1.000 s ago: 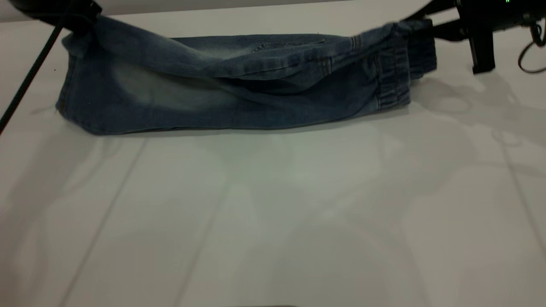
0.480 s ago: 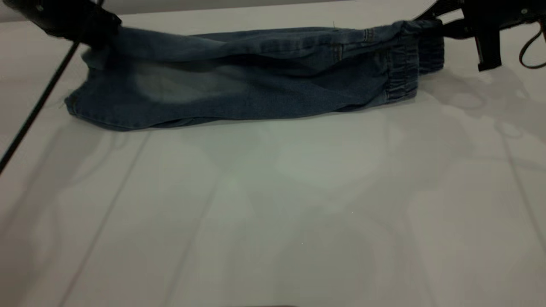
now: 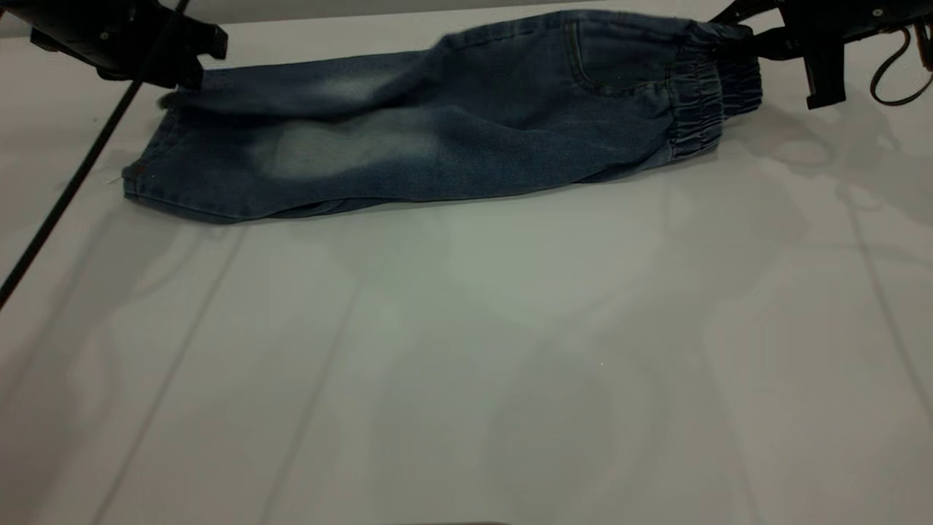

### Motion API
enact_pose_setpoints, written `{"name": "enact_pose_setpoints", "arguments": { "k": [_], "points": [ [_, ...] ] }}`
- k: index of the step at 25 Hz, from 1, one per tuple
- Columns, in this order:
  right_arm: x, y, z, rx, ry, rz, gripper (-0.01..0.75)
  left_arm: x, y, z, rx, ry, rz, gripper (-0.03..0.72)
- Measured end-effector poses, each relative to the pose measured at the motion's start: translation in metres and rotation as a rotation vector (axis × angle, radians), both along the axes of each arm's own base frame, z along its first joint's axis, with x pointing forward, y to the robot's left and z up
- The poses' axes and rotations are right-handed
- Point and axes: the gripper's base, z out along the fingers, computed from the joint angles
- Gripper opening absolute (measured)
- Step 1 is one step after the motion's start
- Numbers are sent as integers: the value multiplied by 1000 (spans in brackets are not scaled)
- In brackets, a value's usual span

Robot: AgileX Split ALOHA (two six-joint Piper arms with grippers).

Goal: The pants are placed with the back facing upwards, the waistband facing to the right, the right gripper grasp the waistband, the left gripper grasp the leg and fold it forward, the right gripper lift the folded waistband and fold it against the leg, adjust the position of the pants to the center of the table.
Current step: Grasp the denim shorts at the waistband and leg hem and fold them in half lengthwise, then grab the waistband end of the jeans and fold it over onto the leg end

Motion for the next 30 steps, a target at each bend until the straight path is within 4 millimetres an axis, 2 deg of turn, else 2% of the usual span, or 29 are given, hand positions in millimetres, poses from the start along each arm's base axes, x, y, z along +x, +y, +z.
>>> {"name": "enact_pose_setpoints", "arguments": {
  "k": [2, 6, 8, 11, 16, 22, 26, 30],
  "points": [
    [2, 0, 0, -3, -8, 2, 201, 1, 0, 1, -33, -17, 28, 281],
    [3, 3, 2, -46, -83, 89, 391, 2, 0, 2, -95, -24, 82, 422],
    [2, 6, 5, -78, -160, 175, 486, 2, 0, 2, -106, -19, 92, 463],
    [1, 12, 10, -79, -264, 282, 596, -1, 0, 9, -102, 7, 91, 477],
    [-8, 23, 18, -35, -352, 468, 614, -11, 0, 32, -36, 74, 33, 477],
    [-29, 27, 1, -118, -169, 695, 593, -16, 1, 36, 6, 130, -6, 476],
    [-25, 18, -13, -212, -66, 611, 594, -17, -2, 36, 8, 136, -14, 476],
    [-23, 16, -33, -185, -18, 520, 605, -18, -15, 36, 11, 132, -46, 476]
  ]
}}
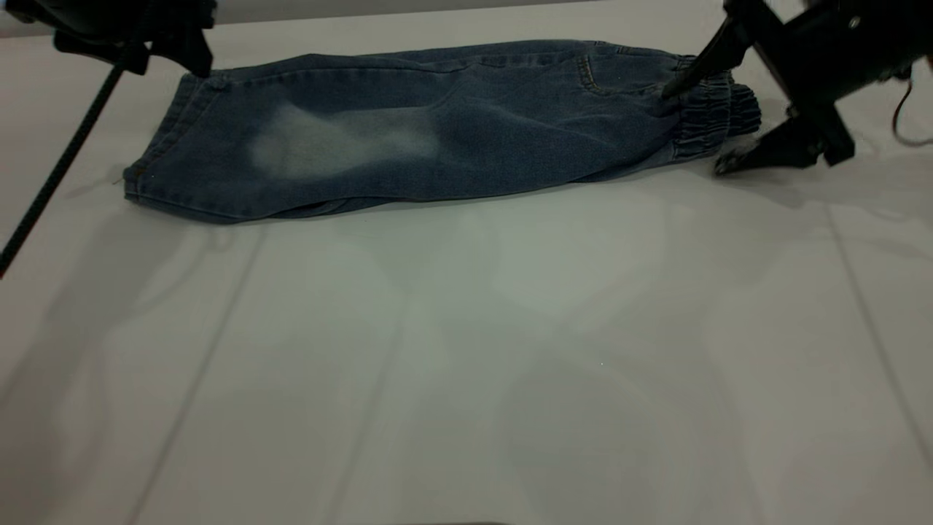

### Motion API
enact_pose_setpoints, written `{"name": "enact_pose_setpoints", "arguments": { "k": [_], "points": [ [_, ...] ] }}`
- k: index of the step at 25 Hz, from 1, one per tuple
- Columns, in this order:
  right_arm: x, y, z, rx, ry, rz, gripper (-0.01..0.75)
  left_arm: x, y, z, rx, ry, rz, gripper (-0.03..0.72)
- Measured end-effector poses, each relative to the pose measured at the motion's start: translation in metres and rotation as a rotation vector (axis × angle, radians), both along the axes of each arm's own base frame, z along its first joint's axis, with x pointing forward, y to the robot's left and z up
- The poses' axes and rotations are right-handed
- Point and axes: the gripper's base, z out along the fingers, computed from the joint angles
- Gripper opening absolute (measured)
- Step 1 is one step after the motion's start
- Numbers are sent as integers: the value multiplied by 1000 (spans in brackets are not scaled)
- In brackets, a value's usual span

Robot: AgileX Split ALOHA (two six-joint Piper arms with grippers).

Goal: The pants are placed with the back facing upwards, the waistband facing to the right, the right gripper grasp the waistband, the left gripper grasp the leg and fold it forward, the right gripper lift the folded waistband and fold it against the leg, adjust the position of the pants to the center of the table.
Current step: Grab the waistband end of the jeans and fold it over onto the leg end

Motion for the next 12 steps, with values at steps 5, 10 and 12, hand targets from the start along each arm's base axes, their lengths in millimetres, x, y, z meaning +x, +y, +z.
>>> {"name": "enact_pose_setpoints", "arguments": {
  "k": [5, 10, 12],
  "points": [
    [6, 1, -5, 53, -28, -70, 605, -2, -16, 0, 9, -6, -48, 476],
    [11, -3, -7, 15, -83, -113, 558, -4, -25, 0, 17, 0, -80, 476],
    [13, -6, -8, -4, -85, -142, 492, -6, -30, -1, 30, 9, -107, 476]
  ]
}}
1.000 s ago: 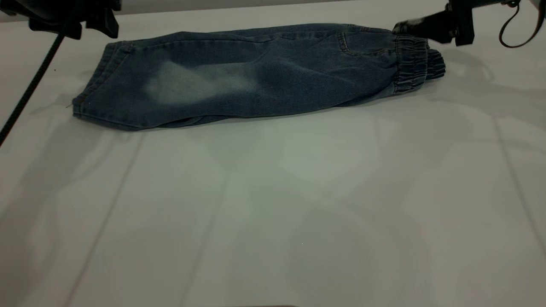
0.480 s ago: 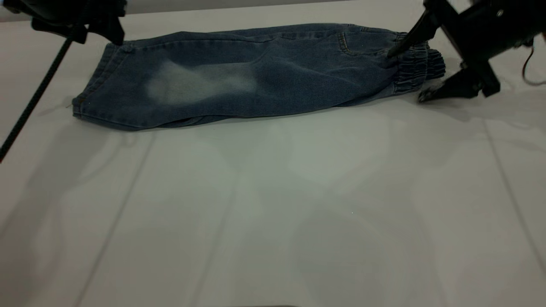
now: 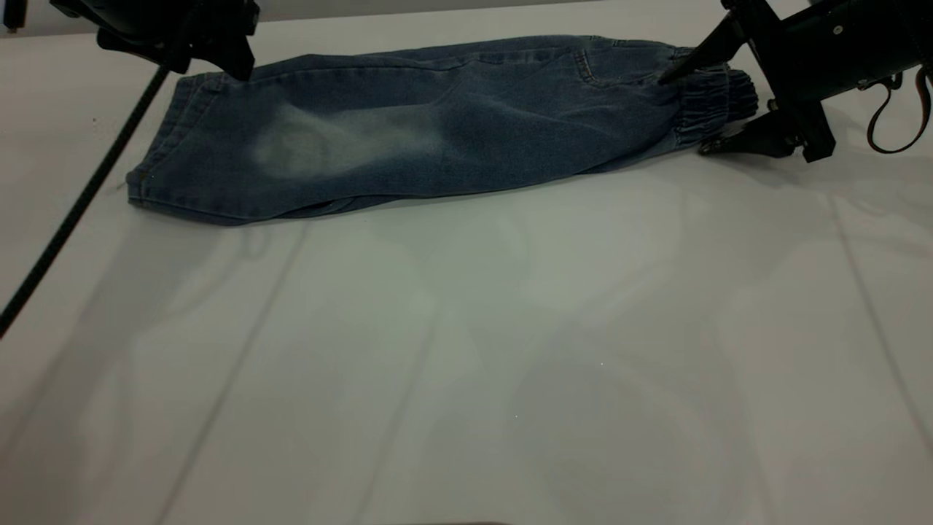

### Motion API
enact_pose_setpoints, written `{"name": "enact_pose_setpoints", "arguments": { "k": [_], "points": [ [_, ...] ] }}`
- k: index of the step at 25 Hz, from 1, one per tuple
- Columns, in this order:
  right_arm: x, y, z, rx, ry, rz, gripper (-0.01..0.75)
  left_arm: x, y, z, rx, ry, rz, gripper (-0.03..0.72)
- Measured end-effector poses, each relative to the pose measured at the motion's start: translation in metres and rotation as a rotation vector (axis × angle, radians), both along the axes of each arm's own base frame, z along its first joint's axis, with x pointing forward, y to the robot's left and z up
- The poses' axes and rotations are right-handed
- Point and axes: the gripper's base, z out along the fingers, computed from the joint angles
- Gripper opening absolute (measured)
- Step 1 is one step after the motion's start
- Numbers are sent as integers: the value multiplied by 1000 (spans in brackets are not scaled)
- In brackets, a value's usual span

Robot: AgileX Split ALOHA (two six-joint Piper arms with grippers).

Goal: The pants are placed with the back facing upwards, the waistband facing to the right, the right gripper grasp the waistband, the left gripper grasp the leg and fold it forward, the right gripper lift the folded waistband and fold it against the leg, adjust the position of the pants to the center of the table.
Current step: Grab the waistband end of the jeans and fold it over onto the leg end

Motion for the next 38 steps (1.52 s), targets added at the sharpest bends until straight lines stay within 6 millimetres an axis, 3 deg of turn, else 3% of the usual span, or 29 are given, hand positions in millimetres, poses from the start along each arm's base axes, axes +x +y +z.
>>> {"name": "enact_pose_setpoints", "arguments": {
  "k": [5, 9, 16, 27, 34, 38],
  "points": [
    [3, -4, -4, -15, 2, -64, 203, -4, -18, -5, 24, 10, -69, 476],
    [4, -4, -5, -28, -23, -53, 67, -8, -34, -19, 35, 45, -113, 476],
    [4, 2, 7, 19, -121, 50, 59, -15, -62, -42, 47, 57, -189, 475],
    [-2, 22, 109, 249, -453, 285, 59, -31, -109, -77, 48, 76, -290, 451],
    [-10, 37, 113, 237, -443, 394, 59, -51, -144, -78, 52, 74, -384, 452],
    [-16, 41, 113, 203, -426, 463, 59, -56, -150, -74, 57, 88, -402, 452]
  ]
}}
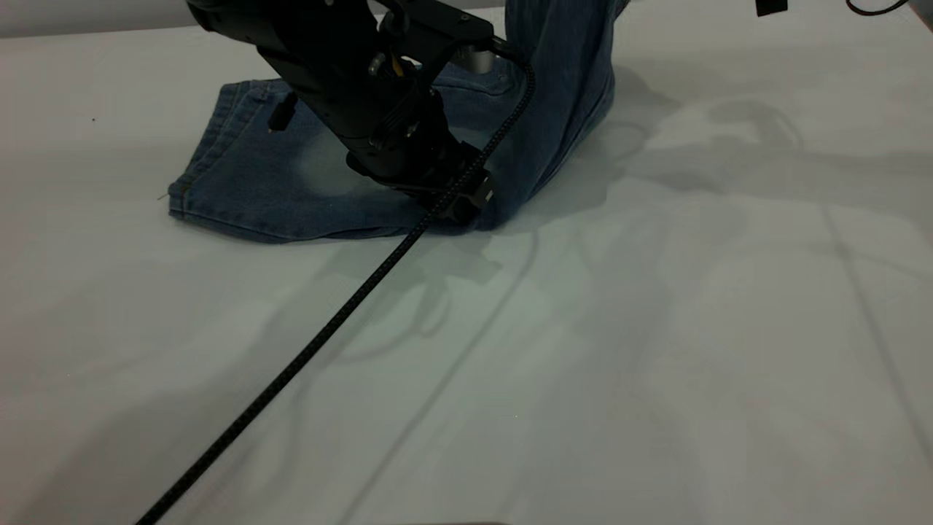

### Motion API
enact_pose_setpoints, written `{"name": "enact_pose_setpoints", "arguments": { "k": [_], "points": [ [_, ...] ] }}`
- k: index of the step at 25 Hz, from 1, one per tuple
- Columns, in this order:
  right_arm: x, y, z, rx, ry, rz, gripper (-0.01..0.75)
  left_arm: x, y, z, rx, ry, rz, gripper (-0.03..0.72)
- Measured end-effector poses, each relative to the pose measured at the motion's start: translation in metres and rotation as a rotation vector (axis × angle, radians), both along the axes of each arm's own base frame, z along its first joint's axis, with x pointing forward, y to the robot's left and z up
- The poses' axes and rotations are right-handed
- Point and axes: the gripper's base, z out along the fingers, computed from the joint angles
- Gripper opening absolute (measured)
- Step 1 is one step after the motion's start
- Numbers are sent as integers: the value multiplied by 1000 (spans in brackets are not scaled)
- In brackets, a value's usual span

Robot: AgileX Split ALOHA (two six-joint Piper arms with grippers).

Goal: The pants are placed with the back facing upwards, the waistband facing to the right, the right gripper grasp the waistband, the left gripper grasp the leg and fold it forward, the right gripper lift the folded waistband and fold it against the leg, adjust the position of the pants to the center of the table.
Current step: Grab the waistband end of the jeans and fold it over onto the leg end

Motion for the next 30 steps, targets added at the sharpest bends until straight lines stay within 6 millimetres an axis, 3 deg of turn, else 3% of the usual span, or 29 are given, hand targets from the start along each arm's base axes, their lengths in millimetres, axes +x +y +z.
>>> {"name": "enact_pose_setpoints", "arguments": {
  "k": [5, 8, 11, 15, 18, 22, 26, 30],
  "points": [
    [-3, 0, 23, -18, -73, 16, 59, 9, 17, 36, -11, -22, 39, 449],
    [-6, 0, 42, -23, -130, 22, 59, 15, 32, 43, -2, -23, 64, 444],
    [-12, 1, 66, -28, -193, 29, 59, 18, 40, 31, 18, 11, 81, 443],
    [-19, 2, 90, -27, -256, 41, 59, 13, 35, 5, 45, 56, 65, 443],
    [-21, 4, 95, -27, -268, 49, 59, 5, 18, -7, 45, 52, 23, 443],
    [-23, 6, 92, -65, -266, 86, 59, 0, 4, -5, 28, 26, -9, 443],
    [-26, 5, 88, -106, -264, 119, 59, 5, 15, 14, 25, 25, 18, 443],
    [-26, 6, 87, -119, -282, 131, 59, 14, 29, 60, -23, -57, 59, 443]
  ]
}}
